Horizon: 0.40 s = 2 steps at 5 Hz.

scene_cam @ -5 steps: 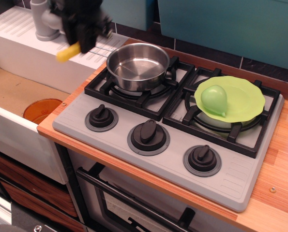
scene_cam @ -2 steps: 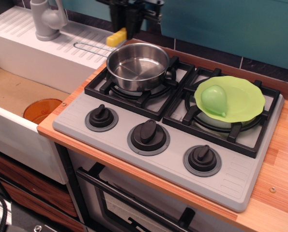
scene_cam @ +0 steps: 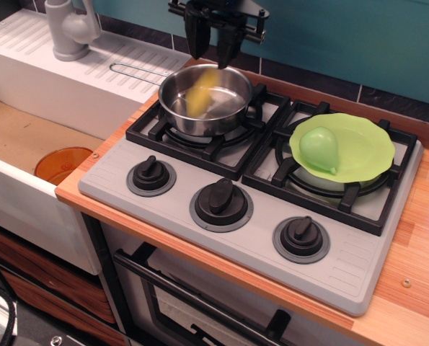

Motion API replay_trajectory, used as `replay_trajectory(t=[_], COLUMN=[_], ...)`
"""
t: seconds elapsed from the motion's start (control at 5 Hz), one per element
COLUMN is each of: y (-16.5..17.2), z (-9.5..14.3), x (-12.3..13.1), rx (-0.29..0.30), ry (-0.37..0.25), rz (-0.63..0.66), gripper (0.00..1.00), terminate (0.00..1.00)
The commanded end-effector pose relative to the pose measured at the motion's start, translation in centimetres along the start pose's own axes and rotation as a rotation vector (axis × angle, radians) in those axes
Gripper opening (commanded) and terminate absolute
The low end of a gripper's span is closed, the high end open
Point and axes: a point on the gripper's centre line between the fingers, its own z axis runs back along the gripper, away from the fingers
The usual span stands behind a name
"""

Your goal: Put smallpear on plate and fry in pot or pan on stove

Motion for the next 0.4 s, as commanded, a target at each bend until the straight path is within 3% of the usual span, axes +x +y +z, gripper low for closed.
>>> replay_trajectory(t=[0.0, 0.2], y=[0.5, -0.6], z=[2.3, 2.7], x=[1.1, 0.1], rx=[0.022, 0.029], ry=[-0.054, -0.057], rz=[0.002, 0.007], gripper=[1.00, 1.00], terminate=[0.00, 0.00])
